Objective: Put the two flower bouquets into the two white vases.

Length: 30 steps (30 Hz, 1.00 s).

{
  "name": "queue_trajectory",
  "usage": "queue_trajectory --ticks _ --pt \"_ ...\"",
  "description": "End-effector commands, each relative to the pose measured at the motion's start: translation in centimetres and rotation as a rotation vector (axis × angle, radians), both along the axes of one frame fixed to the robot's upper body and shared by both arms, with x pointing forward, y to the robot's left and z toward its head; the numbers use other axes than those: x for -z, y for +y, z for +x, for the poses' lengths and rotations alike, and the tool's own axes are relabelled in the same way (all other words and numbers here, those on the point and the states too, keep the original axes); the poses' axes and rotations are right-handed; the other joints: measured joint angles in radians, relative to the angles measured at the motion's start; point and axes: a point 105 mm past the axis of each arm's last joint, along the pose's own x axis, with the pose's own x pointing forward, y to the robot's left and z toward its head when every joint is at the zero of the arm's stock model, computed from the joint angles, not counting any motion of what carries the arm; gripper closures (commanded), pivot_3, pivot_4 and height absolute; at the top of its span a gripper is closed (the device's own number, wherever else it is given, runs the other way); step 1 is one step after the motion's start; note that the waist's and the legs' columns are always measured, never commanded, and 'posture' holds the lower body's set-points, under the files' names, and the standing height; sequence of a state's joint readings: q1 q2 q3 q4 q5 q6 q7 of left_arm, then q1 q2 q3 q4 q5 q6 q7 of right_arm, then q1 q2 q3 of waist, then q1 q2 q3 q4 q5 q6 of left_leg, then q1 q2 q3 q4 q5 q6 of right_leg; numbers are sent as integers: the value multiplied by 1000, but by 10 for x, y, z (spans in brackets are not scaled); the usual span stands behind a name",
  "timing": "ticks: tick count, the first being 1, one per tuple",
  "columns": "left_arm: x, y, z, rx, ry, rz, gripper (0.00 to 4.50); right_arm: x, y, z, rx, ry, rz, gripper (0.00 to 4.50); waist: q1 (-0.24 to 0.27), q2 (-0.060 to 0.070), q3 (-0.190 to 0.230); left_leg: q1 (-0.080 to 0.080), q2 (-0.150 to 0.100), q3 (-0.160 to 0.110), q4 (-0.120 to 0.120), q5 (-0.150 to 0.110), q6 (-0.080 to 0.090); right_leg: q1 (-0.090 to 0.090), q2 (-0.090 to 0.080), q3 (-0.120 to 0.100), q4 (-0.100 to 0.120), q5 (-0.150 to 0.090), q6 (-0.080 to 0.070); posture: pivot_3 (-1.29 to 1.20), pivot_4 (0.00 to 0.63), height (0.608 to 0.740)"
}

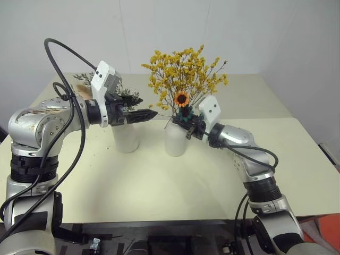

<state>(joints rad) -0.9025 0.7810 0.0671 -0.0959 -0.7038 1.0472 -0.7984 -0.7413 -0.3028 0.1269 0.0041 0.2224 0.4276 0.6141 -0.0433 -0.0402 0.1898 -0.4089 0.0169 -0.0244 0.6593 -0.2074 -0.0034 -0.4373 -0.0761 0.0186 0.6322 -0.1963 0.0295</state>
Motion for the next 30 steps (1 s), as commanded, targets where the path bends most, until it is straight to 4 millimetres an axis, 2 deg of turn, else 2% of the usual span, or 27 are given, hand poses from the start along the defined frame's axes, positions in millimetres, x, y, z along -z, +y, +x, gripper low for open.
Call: queue_trajectory --ticks 1,10,22,26,30 --pt "-11 0 -4 8 -64 12 0 -10 1 -7 -40 1 4 2915 0 0 0 0 0 0 0 0 0 0 0 0 0 0 0 0 150 740" --pt "-10 -1 -5 17 -64 12 0 -10 -6 -20 -96 55 -64 26 2 0 0 -1 0 0 0 0 0 0 0 0 0 1 -2 0 150 740" --pt "-10 -1 -5 23 -67 11 0 -21 -24 -36 -88 50 -92 26 5 0 0 -1 0 0 0 0 0 0 0 0 -1 0 -1 0 150 740" --pt "-9 0 -7 27 -65 14 0 -25 -42 -45 -81 67 -139 26 7 0 0 -1 0 0 0 0 0 0 0 0 -1 -1 1 0 150 740" --pt "-8 2 -8 27 -61 16 0 -21 -60 -51 -63 103 -199 26 7 0 0 -1 0 0 0 0 0 0 0 0 -1 -2 3 0 150 740"
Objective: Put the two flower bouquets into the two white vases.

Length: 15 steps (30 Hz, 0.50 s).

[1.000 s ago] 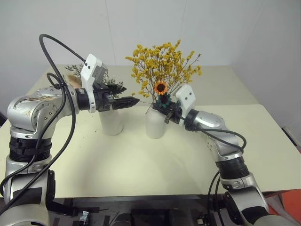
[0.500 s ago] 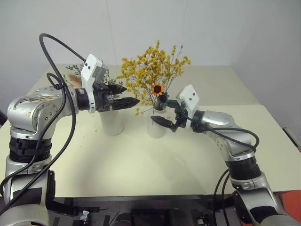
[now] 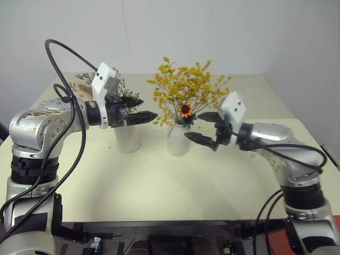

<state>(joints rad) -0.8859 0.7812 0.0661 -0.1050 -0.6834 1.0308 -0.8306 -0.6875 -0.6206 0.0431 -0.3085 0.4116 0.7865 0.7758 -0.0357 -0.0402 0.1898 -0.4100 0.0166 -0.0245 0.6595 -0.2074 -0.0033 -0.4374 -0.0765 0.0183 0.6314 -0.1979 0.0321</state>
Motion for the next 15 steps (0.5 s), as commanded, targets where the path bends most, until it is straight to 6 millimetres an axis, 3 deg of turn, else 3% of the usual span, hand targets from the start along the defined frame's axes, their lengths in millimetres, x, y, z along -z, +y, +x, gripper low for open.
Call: queue_trajectory --ticks 1,8,15 --pt "-12 3 -6 10 -54 4 0 -6 -14 -10 -1 -9 -30 26 0 0 0 0 0 0 0 0 0 0 0 0 0 0 0 0 150 740" --pt "-10 14 -11 -3 -42 9 0 7 -37 -19 14 59 -112 26 -2 0 0 0 0 0 0 0 0 0 0 0 0 -1 2 0 150 740" --pt "-8 14 -16 1 -40 5 0 5 -38 -20 9 68 -102 26 1 0 0 0 0 0 0 0 0 0 0 0 -1 -1 2 0 150 740"
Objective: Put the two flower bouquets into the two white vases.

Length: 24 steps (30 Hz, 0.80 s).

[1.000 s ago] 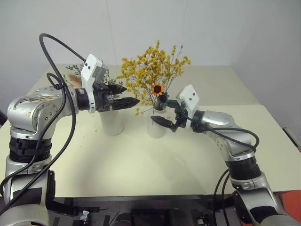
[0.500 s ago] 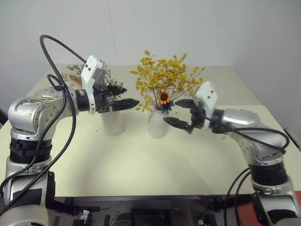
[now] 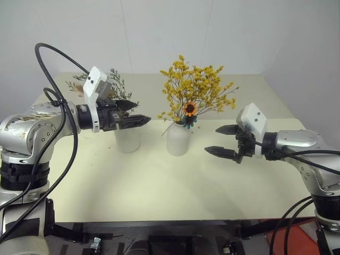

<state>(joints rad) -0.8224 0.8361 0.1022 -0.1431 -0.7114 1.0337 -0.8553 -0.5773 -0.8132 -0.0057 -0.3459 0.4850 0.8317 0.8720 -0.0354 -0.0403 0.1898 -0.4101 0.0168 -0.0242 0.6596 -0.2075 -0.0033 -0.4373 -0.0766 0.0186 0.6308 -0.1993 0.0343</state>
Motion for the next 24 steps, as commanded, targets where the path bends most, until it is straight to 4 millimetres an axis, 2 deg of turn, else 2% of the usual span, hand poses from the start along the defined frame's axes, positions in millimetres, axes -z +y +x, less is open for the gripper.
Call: queue_trajectory --ticks 1,8,13,19,24 --pt "-13 0 -7 8 -52 -8 0 -14 2 -4 -16 -50 10 26 1 0 0 0 0 0 0 0 0 0 0 0 0 0 0 0 150 740" --pt "-14 0 -9 16 -60 -10 0 -8 12 -2 10 -4 115 26 -1 0 0 0 0 0 0 0 0 0 0 0 0 0 0 0 150 740" --pt "-15 -1 -10 25 -66 -9 0 3 25 20 145 1 250 26 -1 0 0 0 0 0 0 0 0 0 0 0 1 0 -1 0 150 740" --pt "-17 0 -9 25 -69 -3 0 -7 48 34 168 -30 379 26 -2 0 0 0 0 0 0 0 0 0 0 0 1 2 -3 0 150 740" --pt "-17 2 -10 23 -72 -1 0 -8 53 41 189 -35 411 26 -2 0 0 0 0 0 0 0 0 0 0 0 1 2 -3 0 150 740"
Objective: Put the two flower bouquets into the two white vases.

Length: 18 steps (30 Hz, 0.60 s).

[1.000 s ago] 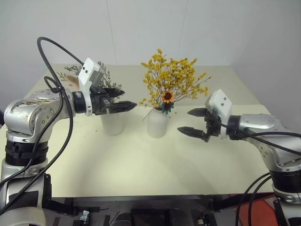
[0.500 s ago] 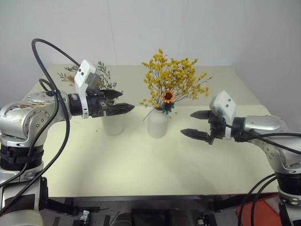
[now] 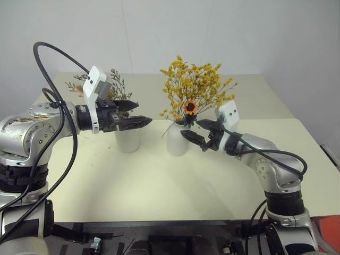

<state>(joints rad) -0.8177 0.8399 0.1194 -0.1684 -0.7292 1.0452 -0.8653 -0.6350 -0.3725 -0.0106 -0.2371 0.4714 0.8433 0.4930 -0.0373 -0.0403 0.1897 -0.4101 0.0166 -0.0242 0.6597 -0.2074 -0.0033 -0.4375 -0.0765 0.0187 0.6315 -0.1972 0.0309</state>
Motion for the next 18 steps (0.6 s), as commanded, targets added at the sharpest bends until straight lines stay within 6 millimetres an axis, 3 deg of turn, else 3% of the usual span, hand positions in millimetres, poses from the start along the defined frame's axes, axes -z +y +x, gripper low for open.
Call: queue_trajectory --ticks 1,9,18 --pt "-14 4 -4 -1 -63 4 0 -14 0 3 16 -60 27 26 1 0 0 0 0 0 0 0 0 0 0 0 0 0 0 0 150 740" --pt "-10 8 -6 -13 -61 10 0 -18 -11 -2 5 -63 13 26 0 0 0 0 0 0 0 0 0 0 0 0 0 0 0 0 150 740" --pt "-2 35 -22 -58 -71 20 0 -19 -40 -35 -99 -48 -125 26 -3 0 0 0 0 0 0 0 0 0 0 0 0 -1 1 0 150 740"
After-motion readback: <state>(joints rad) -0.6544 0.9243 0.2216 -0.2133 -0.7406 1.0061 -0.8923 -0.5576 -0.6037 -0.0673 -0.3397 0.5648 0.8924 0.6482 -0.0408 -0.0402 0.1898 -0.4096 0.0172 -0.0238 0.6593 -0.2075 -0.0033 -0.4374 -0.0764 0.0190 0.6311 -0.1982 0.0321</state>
